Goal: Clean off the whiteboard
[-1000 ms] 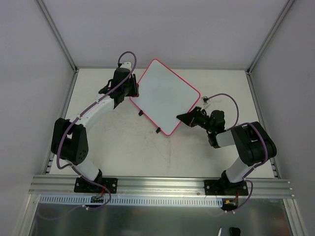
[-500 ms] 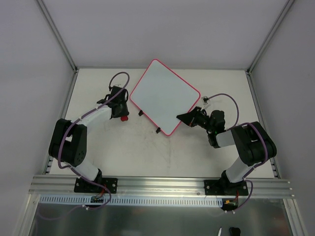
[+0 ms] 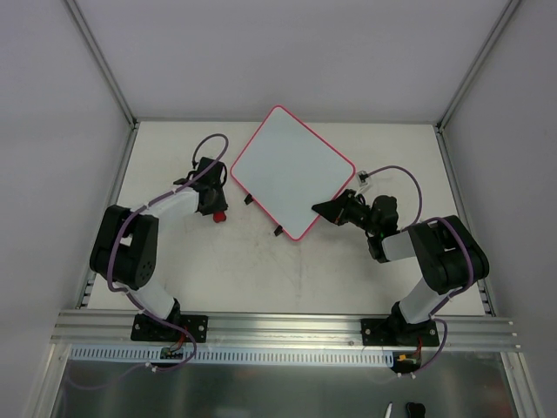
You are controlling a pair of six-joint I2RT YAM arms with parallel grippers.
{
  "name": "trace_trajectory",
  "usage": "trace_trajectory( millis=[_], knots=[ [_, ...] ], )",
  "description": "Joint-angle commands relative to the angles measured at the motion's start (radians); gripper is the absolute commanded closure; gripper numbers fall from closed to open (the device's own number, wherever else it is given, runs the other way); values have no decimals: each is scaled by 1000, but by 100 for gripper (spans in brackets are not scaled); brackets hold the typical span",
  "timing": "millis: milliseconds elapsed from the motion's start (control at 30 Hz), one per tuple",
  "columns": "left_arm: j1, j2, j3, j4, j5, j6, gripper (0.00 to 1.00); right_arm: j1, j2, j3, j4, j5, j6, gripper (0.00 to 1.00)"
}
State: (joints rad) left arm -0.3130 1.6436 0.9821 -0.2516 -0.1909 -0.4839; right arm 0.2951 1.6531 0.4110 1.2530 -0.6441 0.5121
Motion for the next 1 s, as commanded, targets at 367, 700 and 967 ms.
trace_trajectory(
  millis=[367, 700, 967],
  knots=[
    [5, 32, -6, -21, 36, -4, 52, -13, -12, -8, 281, -12, -11, 78],
    [5, 28, -13, -28, 31, -12, 39, -16, -21, -18, 279, 1, -17, 47],
    [5, -28, -26, -26, 24, -4, 22, -31, -38, -41, 279, 32, -18, 32]
  ],
)
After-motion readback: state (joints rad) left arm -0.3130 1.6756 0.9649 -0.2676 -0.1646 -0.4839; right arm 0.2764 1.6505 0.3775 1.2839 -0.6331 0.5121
